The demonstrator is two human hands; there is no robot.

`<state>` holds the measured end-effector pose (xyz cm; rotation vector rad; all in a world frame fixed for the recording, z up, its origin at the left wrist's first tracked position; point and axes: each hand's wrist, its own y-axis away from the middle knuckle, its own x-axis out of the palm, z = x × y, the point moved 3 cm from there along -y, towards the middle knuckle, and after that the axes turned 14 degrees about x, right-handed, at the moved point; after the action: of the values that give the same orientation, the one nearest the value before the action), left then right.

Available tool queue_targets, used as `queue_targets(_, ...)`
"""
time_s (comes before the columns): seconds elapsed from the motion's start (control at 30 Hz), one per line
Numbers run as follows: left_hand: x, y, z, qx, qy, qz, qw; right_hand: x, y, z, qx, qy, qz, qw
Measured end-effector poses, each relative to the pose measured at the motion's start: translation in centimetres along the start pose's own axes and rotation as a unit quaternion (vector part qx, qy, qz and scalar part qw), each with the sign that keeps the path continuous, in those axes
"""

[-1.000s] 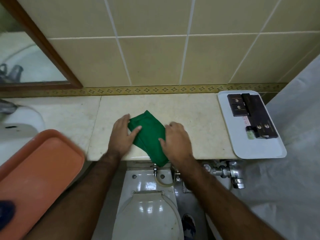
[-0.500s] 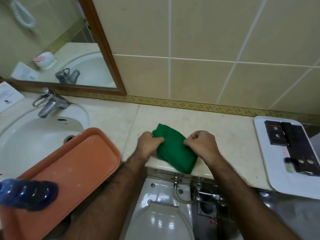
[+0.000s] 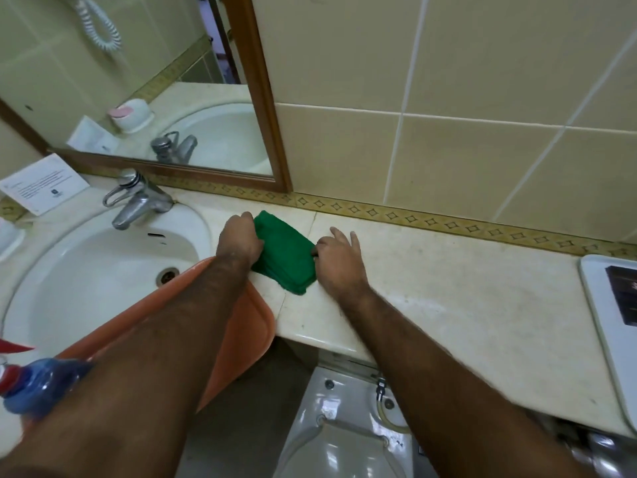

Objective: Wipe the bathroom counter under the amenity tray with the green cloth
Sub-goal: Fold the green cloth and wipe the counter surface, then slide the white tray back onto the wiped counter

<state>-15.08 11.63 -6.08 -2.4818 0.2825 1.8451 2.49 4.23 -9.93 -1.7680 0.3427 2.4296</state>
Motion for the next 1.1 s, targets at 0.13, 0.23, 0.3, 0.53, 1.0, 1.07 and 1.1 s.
queue_targets(0.13, 1.6, 0.7, 0.2, 0.021, -0.154, 0.015, 0.988, 1.5, 1.3, -0.9, -0.037, 0.043, -0.003, 0.998)
queue_targets(0.23, 2.1, 0.9, -1.4, 0.059, -0.123, 0.012, 0.991, 0.5, 2.6, -2.9, -0.02, 0.035, 0.028, 0.999)
queue_targets(0.3, 2.5, 1.1, -3.7, 0.104, -0.017, 0.013, 0.994, -1.2, 3.7, -5.9, 0.026, 0.022, 0.026, 0.999)
queue_targets(0.53, 6.3, 3.8, -19.1, 0.314, 0.029, 0.105, 0.943, -8.5, 11.0, -21.1, 0.237, 0.003, -0.037, 0.971)
queue_targets(1.0, 16.2, 11.4, -47.2, 0.506, -0.042, 0.214, 0.834, -9.7, 28.4, -39.4, 0.455, 0.028, -0.081, 0.886)
queue_targets(1.07, 17.7, 11.3, -48.7, 0.457, -0.001, 0.228, 0.86, -9.8, 29.3, -39.4, 0.499, -0.05, -0.159, 0.85)
queue_targets(1.1, 18.3, 11.2, -49.4, 0.437, 0.012, 0.222, 0.872, -9.9, 29.7, -39.6, 0.528, -0.093, -0.2, 0.82)
